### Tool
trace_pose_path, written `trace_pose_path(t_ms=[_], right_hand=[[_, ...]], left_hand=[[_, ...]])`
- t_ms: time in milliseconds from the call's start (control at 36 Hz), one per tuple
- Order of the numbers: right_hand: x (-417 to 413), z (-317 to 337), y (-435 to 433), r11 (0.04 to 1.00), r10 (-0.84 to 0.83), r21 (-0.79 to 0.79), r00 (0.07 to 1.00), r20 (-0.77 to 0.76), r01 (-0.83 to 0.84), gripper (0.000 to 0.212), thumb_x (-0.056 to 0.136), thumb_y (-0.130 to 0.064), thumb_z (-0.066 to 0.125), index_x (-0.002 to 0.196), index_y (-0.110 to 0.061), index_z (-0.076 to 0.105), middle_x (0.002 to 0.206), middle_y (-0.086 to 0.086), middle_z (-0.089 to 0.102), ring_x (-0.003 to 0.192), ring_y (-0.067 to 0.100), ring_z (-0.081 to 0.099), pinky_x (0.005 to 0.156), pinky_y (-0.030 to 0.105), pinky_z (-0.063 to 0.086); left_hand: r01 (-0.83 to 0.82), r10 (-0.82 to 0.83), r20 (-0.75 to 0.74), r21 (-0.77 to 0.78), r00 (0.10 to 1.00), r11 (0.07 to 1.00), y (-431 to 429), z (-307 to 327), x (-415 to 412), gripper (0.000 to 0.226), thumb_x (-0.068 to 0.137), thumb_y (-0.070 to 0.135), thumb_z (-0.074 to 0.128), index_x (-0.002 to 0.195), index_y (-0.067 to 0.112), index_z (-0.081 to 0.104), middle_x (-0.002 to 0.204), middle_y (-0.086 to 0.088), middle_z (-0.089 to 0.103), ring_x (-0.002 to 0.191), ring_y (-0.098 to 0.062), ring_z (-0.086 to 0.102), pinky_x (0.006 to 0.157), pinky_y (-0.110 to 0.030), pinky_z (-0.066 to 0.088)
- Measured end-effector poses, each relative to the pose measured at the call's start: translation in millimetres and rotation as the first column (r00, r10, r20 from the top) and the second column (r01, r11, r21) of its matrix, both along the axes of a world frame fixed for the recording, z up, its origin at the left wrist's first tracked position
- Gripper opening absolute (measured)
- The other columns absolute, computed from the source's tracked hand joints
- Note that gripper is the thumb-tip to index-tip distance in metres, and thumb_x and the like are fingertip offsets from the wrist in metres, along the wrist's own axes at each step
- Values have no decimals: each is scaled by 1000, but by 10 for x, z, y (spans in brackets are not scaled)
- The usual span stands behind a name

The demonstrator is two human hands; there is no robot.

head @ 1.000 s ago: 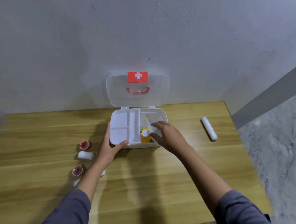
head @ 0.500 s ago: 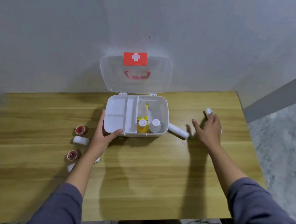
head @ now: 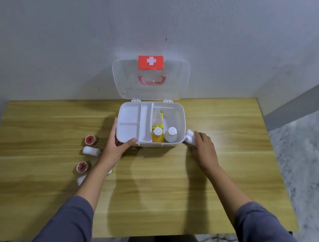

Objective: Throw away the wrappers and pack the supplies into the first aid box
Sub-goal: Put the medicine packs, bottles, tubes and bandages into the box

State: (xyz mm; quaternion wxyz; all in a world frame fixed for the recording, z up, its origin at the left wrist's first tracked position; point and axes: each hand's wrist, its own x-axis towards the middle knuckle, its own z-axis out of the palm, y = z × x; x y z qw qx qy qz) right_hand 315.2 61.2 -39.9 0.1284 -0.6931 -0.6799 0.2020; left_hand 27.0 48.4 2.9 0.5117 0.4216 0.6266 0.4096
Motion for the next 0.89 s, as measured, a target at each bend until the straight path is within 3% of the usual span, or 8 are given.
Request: trace_pose_path(t_ms=[111,250,417,528,639,722,806,889], right_hand=[[65,143,2,977,-176,72,951,-253,200,40,84,-7,57,122,-1,45,116,21,52,106,35,46,79,24,29],[-171,775,96,911,-181,128,661,-728,391,44,80,-15,63,120,-18,45,113,3,50,105,14,51,85,24,46],[-522,970,303,963,-57,81,488,-871,258,43,80,-5,67,115,-14,44,112,5,54,103,13,57,83,17,50],[-635,871,451,958,-116,21,452,-884,287,39,82,-5,65,112,-12,41,119,9,52,111,19,54,80,7,48],[-692,811,529,963,-116,27,505,-855,267,41,82,-5,66,112,-12,39,119,9,51,111,18,53,85,13,50],[-730,771,517,978,-96,49,646,-757,204,44,79,-9,69,112,-13,42,116,5,52,106,16,53,89,25,46],[-741,726,482,981,-87,78,755,-650,180,49,77,-13,71,118,-12,44,115,0,52,106,15,50,88,26,40],[-730,681,443,972,-107,98,772,-626,215,48,77,-19,71,119,-17,47,117,-3,52,110,13,48,93,26,38]], left_hand=[[15,-15,-13,-1,1000,1000,-5,27,-11,91,76,16,73,147,30,17,146,11,37,128,-1,38,91,-7,35],[39,-39,0,-28,999,999,-24,91,-31,109,58,45,79,146,34,17,148,12,35,134,-4,33,108,-29,30],[72,-71,18,-38,997,997,-21,107,-49,111,55,49,78,145,38,14,152,11,27,138,-7,26,112,-35,26],[71,-71,28,-11,997,997,-15,92,-39,98,73,23,77,147,32,13,152,9,27,138,-9,26,108,-29,27],[61,-60,33,-2,998,998,-17,84,-36,95,76,17,74,147,29,13,152,7,26,138,-10,26,106,-26,27],[58,-58,35,3,998,998,-19,88,-32,95,76,16,73,148,28,12,152,7,27,136,-9,27,103,-25,28],[53,-53,43,9,998,999,-21,84,-35,94,77,15,73,148,28,12,152,7,28,136,-9,29,102,-24,29],[53,-53,38,11,998,999,-23,75,-41,93,77,17,73,147,30,13,151,9,29,136,-7,29,101,-23,29]])
